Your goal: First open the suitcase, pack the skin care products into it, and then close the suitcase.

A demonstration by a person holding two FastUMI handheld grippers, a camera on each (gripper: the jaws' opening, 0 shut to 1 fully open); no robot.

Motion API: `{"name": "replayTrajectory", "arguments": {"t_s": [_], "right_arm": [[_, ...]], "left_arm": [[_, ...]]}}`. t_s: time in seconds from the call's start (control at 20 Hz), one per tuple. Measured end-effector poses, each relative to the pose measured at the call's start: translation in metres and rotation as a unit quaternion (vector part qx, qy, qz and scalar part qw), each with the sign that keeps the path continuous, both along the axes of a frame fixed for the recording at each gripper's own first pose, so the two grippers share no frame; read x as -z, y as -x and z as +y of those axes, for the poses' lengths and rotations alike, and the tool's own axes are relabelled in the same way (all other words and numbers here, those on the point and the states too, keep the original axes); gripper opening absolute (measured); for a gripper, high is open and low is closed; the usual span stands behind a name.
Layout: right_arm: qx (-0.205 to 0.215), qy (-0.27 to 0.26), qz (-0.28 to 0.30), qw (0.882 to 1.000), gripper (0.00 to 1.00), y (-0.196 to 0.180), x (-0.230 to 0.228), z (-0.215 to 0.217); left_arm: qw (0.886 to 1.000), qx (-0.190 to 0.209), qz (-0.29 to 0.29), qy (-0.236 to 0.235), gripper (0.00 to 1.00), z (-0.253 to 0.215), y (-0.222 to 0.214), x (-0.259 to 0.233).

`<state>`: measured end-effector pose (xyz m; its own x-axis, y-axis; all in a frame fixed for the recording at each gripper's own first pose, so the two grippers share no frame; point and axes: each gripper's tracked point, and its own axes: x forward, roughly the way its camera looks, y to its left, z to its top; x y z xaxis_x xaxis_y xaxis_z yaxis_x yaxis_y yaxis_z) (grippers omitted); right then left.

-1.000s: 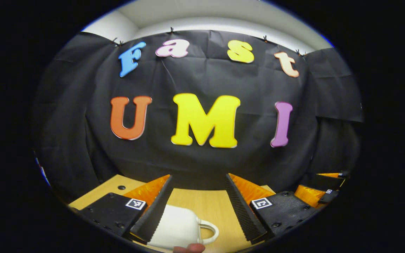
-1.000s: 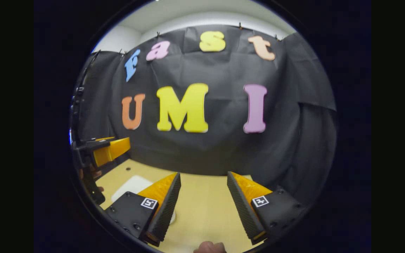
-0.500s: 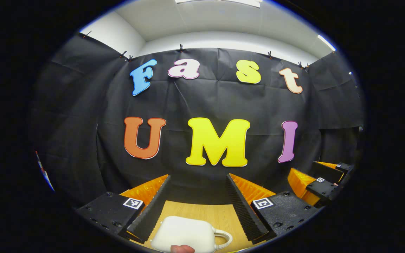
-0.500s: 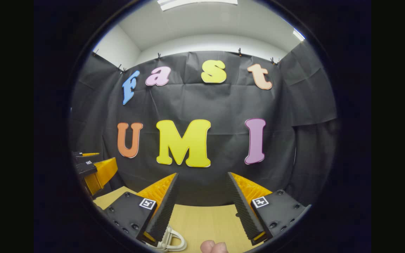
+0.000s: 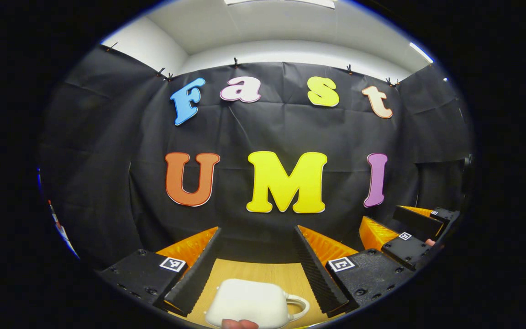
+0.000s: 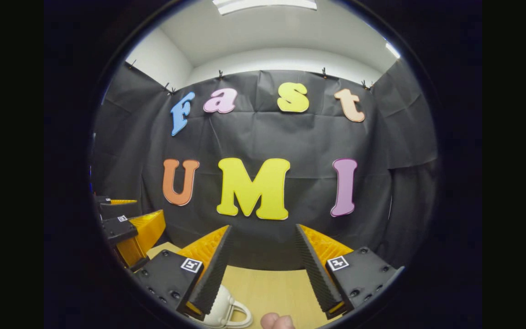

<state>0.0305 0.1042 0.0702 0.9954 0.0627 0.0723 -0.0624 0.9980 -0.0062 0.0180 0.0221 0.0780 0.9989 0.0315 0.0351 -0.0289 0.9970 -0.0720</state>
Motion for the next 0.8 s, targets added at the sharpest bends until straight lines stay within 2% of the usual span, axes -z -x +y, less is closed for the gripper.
{"name": "replayTrajectory", "arguments": {"t_s": [0.25, 0.3, 0.35, 0.8], "right_arm": [[-0.003, 0.002, 0.010, 1.000, 0.81, 0.000, 0.007, 0.002], [-0.001, 0.004, 0.010, 1.000, 0.81, 0.000, 0.007, 0.001], [-0.001, 0.003, 0.010, 1.000, 0.78, 0.001, 0.007, 0.000], [-0.016, 0.013, 0.026, 0.999, 0.81, -0.001, 0.018, 0.009]], "left_arm": [[1.000, 0.010, 0.007, 0.009, 0.97, -0.004, 0.002, 0.004], [1.000, 0.008, 0.005, 0.007, 1.00, -0.003, 0.003, 0.003], [1.000, 0.007, 0.003, 0.004, 0.97, -0.001, 0.004, 0.003], [1.000, -0.002, 0.002, -0.005, 0.97, 0.001, 0.005, 0.004]]}}
